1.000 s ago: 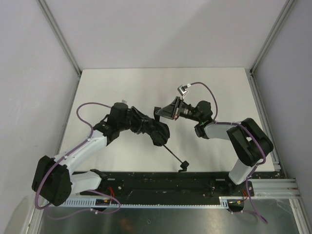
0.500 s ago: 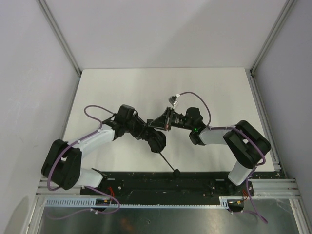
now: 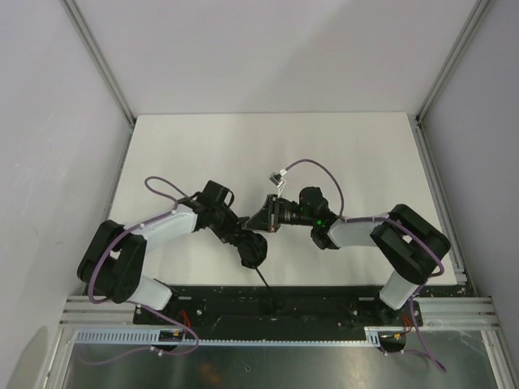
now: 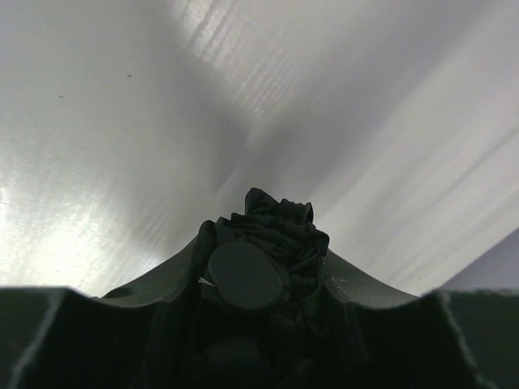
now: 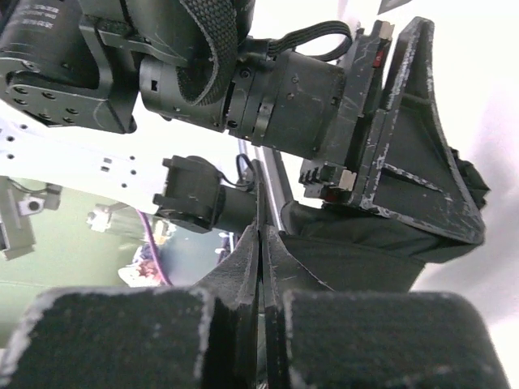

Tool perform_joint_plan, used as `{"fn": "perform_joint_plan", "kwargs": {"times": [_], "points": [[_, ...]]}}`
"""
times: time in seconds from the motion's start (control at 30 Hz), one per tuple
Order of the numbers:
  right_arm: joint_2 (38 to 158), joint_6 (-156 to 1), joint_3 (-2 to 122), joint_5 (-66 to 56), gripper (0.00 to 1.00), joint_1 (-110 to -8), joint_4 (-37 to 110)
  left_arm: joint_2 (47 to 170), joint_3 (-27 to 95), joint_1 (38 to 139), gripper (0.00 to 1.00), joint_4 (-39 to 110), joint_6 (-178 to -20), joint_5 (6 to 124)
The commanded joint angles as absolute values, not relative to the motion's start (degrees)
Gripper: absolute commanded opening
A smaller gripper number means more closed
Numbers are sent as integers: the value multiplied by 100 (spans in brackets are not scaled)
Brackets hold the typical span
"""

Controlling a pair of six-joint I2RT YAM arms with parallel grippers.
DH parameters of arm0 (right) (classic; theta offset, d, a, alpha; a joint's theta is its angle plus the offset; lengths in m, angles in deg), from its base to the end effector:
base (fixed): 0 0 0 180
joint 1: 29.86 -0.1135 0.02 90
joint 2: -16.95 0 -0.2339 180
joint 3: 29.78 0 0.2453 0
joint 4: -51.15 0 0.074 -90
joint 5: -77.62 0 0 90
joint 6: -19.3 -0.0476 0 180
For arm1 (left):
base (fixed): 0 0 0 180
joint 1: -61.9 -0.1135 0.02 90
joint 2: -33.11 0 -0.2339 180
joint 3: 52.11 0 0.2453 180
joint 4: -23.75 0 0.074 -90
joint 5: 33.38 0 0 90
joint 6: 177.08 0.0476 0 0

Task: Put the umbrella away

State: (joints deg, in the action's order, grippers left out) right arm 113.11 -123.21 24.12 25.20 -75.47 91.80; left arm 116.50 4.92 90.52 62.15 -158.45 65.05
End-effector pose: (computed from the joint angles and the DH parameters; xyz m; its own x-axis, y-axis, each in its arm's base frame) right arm 0.2159 0.2621 0.1779 -0.7997 0.0820 -0.5948 -0.5886 0.0882 0.8036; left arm 0.2288 -0.1328 0.1274 -0.7546 -0.6560 -0.0106 -0.5835 0.6784 -0.4464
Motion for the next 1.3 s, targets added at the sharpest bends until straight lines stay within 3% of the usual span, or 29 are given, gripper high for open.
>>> {"fn": "perform_joint_plan", "kwargs": {"times": [0.0,0.3,0.53,0.63,0.83,1.03,1.27], "points": [[10472,-11524,2583,2389,0,-7530,8827,11583,420,9072,0,6356,-15573,5374],[10228,-11155,2524,456,0,-6615,5541,10568,560,9038,0,6085,-15382,5517],[10766,-10503,2677,1159,2,-6569,5337,10275,1285,8996,0,5875,-15565,6400],[10749,-10029,3107,1219,19,-6596,4425,10185,1552,8977,0,5866,-15608,6486],[10210,-9000,4031,351,64,-6563,2395,10134,1731,8922,0,5856,-15730,6501],[9474,-8493,4985,178,94,-6510,1183,10123,1897,8915,0,5808,-15649,6583],[9066,-9768,5354,2334,99,-6401,2365,10000,1979,8915,0,5517,-15335,6721]]}}
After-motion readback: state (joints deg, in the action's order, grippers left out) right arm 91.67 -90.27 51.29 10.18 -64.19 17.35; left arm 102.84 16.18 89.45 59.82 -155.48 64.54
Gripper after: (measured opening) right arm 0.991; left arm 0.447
